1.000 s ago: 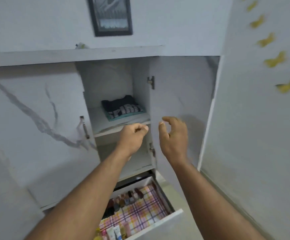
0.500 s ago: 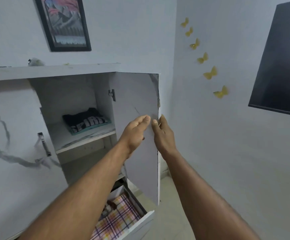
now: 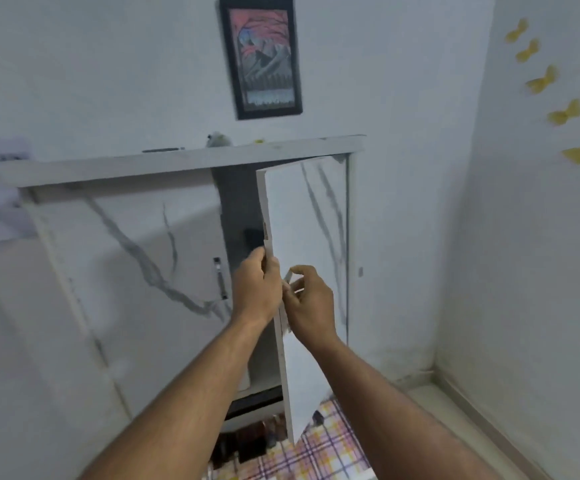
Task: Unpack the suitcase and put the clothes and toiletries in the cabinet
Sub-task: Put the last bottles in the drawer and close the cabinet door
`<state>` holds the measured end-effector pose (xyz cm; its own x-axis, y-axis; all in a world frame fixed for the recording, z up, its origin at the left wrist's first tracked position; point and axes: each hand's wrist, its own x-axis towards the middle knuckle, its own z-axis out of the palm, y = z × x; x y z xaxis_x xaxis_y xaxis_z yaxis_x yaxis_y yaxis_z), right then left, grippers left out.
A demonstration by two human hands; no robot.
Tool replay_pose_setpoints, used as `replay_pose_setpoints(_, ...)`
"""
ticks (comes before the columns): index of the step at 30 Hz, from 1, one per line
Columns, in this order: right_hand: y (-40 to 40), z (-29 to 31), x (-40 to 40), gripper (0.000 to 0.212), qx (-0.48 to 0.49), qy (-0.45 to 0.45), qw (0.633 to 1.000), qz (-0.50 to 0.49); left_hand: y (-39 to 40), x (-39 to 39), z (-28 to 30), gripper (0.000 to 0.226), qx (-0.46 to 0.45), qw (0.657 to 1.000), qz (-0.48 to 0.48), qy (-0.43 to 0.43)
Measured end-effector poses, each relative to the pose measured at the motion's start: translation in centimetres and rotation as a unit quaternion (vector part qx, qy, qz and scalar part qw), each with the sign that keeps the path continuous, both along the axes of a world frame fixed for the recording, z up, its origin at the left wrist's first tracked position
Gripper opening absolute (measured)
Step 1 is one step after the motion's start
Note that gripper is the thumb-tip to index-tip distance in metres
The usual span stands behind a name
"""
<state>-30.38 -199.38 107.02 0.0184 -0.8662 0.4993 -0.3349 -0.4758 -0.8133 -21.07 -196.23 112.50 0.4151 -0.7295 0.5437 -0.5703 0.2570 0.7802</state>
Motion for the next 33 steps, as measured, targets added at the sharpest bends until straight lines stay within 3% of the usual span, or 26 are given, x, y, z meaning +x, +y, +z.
replay_pose_setpoints(3,-2.4,0.4,4.1,0.013,0.021,0.013,0.999,0.042,-1.8,4.2,-0.5,0.019,0.049,0.991,0.077,-0.098)
replay_pose_setpoints(5,-4.3,0.6,6.2,0.014,0.024,0.022,0.997,0.063,-3.3,6.6,-1.0,0.031,0.107,0.974,0.120,-0.162)
replay_pose_setpoints(7,-6.5,0.5,8.0,0.021,0.028,0.034,0.996,0.077,-4.6,8.6,-1.7,0.038,0.136,0.968,0.126,-0.168)
replay_pose_setpoints(10,-9.4,0.4,10.0,0.032,0.030,0.062,0.993,0.096,-6.3,10.9,-3.5,0.041,0.154,0.971,0.113,-0.142)
replay_pose_setpoints(15,-11.9,0.2,11.0,0.033,0.021,0.067,0.992,0.108,-7.8,12.7,-6.0,0.043,0.148,0.981,0.081,-0.094)
replay_pose_setpoints(18,-11.2,-0.8,10.0,0.048,0.025,0.086,0.987,0.134,-7.1,12.4,-7.2,0.041,0.132,0.986,0.063,-0.077)
replay_pose_setpoints(21,-9.1,-4.9,8.5,0.060,0.113,0.075,0.980,0.142,-4.5,10.6,-9.6,0.031,0.144,0.988,0.051,-0.012)
replay_pose_setpoints(23,-6.7,-9.4,7.2,0.060,0.191,0.066,0.971,0.130,-2.1,9.3,-12.9,0.039,0.187,0.980,0.054,0.043)
replay_pose_setpoints(25,-3.7,-14.1,5.5,0.056,0.270,0.064,0.953,0.119,0.7,8.1,-17.9,0.042,0.249,0.963,0.061,0.087)
replay_pose_setpoints(28,1.1,-21.2,2.4,0.035,0.428,0.046,0.900,0.069,5.9,6.1,-25.9,0.021,0.340,0.918,0.080,0.189)
replay_pose_setpoints(30,4.1,-25.1,0.4,0.032,0.547,0.010,0.836,0.026,9.2,5.1,-30.3,0.018,0.401,0.869,0.110,0.268)
replay_pose_setpoints(33,7.7,-28.8,-2.1,0.032,0.657,-0.049,0.752,-0.008,13.2,4.6,-34.9,0.035,0.457,0.778,0.171,0.397)
